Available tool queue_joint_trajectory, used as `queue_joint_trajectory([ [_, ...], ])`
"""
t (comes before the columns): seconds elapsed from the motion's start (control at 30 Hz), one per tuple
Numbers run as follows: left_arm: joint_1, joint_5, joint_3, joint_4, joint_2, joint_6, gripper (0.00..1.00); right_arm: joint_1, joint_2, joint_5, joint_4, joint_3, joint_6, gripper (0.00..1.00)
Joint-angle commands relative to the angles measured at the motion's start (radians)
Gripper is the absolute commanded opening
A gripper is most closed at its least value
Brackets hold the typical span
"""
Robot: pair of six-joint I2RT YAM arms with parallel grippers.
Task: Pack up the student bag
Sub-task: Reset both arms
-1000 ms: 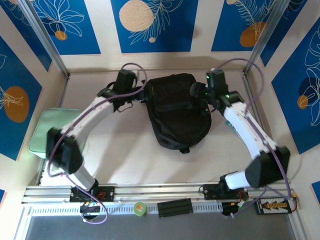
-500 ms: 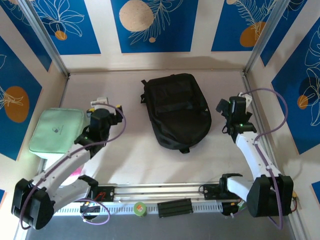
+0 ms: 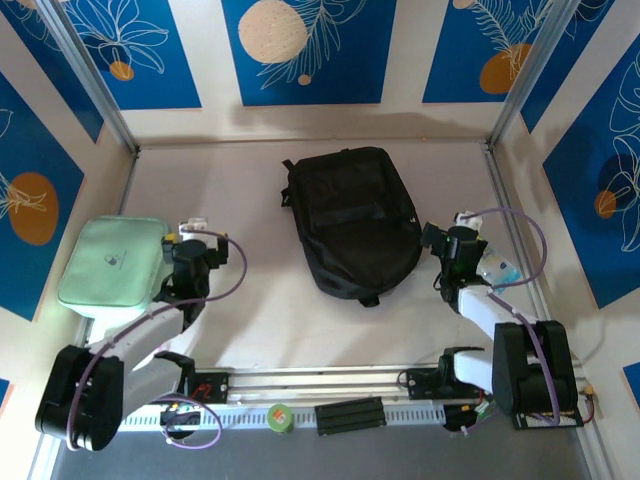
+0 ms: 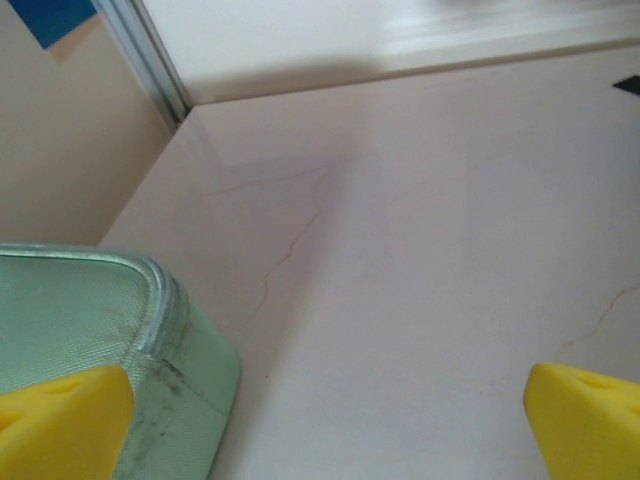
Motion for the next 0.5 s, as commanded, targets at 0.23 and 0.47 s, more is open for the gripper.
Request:
queue_joint_trajectory([
  [0.23, 0.133, 0.417, -0.068, 0.478, 0.224, 0.118, 0.99, -0.01, 0.131, -0.242, 0.369, -0.053, -0.093, 0.99],
  [0.47, 0.161, 0.496, -0.066, 0.581, 0.359, 0.108, 0.99, -0.035, 0.24, -0.285, 0.461, -0.051, -0.08, 0.99],
])
